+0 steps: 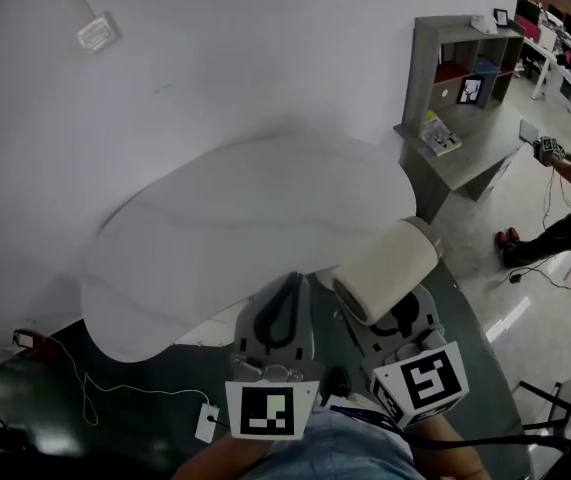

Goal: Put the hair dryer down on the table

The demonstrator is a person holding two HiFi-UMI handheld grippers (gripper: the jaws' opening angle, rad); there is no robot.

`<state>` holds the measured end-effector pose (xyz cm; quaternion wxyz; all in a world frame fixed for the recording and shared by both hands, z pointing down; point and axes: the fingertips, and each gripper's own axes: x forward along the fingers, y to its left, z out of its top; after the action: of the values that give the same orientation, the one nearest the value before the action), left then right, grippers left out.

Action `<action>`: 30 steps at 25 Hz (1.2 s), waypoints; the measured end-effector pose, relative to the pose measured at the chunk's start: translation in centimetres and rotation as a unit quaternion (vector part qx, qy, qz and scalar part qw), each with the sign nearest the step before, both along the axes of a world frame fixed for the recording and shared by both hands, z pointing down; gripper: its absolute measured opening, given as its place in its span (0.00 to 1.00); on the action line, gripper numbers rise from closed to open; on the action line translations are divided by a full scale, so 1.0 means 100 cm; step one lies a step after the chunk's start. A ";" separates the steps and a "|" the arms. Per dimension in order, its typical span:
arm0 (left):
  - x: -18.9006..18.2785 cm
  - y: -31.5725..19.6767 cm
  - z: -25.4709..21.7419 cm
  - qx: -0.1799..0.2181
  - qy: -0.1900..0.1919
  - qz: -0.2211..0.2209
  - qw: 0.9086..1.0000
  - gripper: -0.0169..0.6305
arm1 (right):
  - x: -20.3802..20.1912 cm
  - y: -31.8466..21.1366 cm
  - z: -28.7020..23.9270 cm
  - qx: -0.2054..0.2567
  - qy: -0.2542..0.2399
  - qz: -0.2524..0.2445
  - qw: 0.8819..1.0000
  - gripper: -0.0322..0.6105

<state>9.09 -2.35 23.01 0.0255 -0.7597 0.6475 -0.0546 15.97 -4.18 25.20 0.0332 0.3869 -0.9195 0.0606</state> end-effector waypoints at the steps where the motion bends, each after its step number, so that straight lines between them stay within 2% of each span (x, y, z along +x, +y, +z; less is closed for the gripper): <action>1: -0.004 -0.002 -0.001 0.002 -0.001 -0.003 1.000 0.05 | -0.004 -0.003 -0.002 0.002 0.000 -0.004 1.000 0.40; 7: -0.043 -0.025 0.004 0.008 0.010 -0.028 1.000 0.05 | -0.046 -0.026 0.000 0.008 0.007 -0.033 0.999 0.40; 12: -0.085 -0.072 0.004 0.020 0.029 -0.039 0.999 0.05 | -0.087 -0.064 0.005 0.005 0.016 -0.041 0.999 0.40; 20: -0.134 -0.155 0.016 0.008 0.042 -0.021 0.999 0.05 | -0.138 -0.144 0.018 -0.006 0.029 -0.027 0.999 0.40; 24: -0.157 -0.184 0.021 -0.007 0.045 -0.017 0.999 0.05 | -0.160 -0.174 0.020 -0.014 0.034 -0.021 0.999 0.40; 30: -0.184 -0.216 0.021 -0.008 0.047 -0.011 0.999 0.05 | -0.190 -0.207 0.016 -0.008 0.043 -0.020 0.999 0.40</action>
<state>-9.34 -23.93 25.11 -0.0115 -0.7543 0.6559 -0.0241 -3.06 -24.84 26.84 0.0768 0.3707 -0.9242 0.0510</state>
